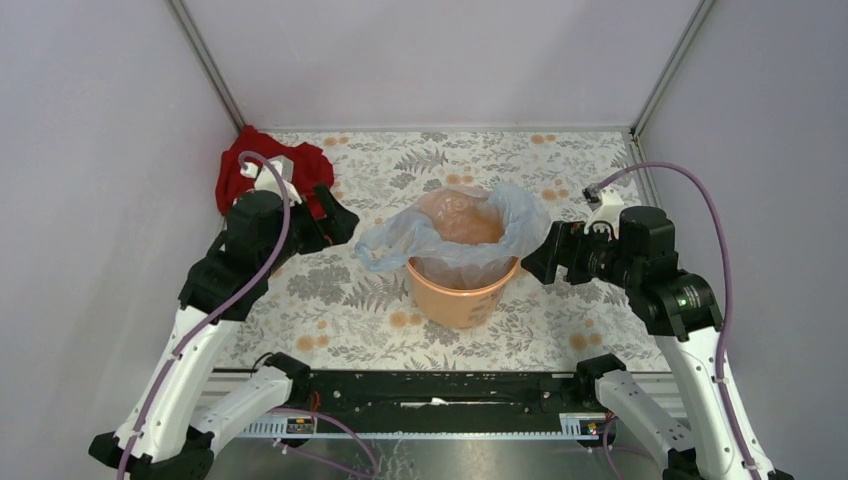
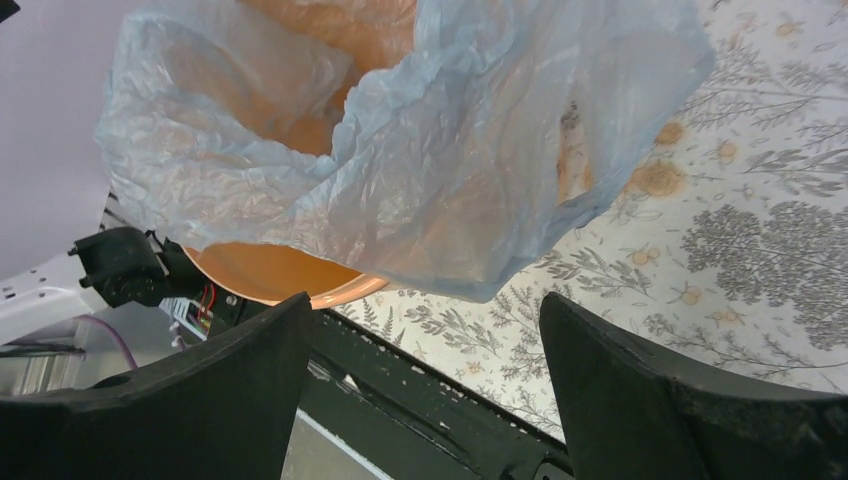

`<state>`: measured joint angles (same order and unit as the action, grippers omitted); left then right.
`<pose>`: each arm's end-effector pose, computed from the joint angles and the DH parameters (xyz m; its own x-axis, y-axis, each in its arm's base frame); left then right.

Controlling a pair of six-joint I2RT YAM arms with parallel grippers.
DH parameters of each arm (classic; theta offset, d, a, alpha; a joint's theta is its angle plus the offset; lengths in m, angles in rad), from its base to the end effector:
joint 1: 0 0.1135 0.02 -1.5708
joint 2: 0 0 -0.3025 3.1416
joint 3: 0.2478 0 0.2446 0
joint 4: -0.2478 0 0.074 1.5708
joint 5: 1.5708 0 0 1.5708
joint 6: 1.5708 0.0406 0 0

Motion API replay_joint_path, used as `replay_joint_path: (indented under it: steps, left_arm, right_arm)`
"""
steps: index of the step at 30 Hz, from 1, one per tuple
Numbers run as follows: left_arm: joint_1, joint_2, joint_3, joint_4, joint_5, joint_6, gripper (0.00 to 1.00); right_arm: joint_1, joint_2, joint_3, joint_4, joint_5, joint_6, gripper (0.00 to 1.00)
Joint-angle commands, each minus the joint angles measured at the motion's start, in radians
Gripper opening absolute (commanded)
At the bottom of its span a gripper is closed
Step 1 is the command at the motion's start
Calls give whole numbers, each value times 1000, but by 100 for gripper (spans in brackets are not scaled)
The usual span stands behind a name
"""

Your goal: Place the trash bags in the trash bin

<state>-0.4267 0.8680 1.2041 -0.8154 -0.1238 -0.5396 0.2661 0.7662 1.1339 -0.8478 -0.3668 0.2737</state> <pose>0.1204 -0.0492 0.4265 -0.5199 -0.3237 -0.7905 0.0511 0.9120 -0.4070 0.0936 0.0406 0.4128 -0.5783 0.1039 -0.8092 -0.4114 0.8194 0.3992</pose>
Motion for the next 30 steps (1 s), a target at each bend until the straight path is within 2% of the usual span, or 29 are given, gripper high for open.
replay_joint_path:
  steps: [1,7,9,11,13,14,18,21,25,26,30]
  left_arm:
    - [2,-20,-83,111,267,-139,99]
    - [1,-72,-281,279,499,-247,99]
    - [1,-83,-320,310,536,-271,98]
    - [0,-100,-346,310,534,-275,93]
    - [1,-111,-373,313,524,-275,82]
    - [0,-111,-383,317,526,-275,71]
    - [1,-101,-399,308,516,-256,41]
    - [0,-100,-413,285,491,-241,26]
    - [0,-110,-418,239,489,-226,15]
    - [0,-116,-419,225,487,-222,13]
    - [1,-146,-442,183,470,-221,7]
  right_arm:
    - [-2,-13,-59,72,-83,-9,90]
    - [-2,-15,-140,168,-36,29,90]
    - [-3,-23,-168,205,-19,37,90]
    - [-2,-37,-202,265,-28,39,88]
    - [-3,-50,-238,310,-52,40,80]
    - [-3,-53,-249,324,-65,38,74]
    - [-2,-83,-274,352,-92,46,45]
    - [-2,-95,-265,350,-107,42,27]
    - [-3,-81,-214,266,-102,37,3]
    - [-3,-77,-199,229,-107,36,0]
    - [-3,-72,-168,96,-158,33,0]
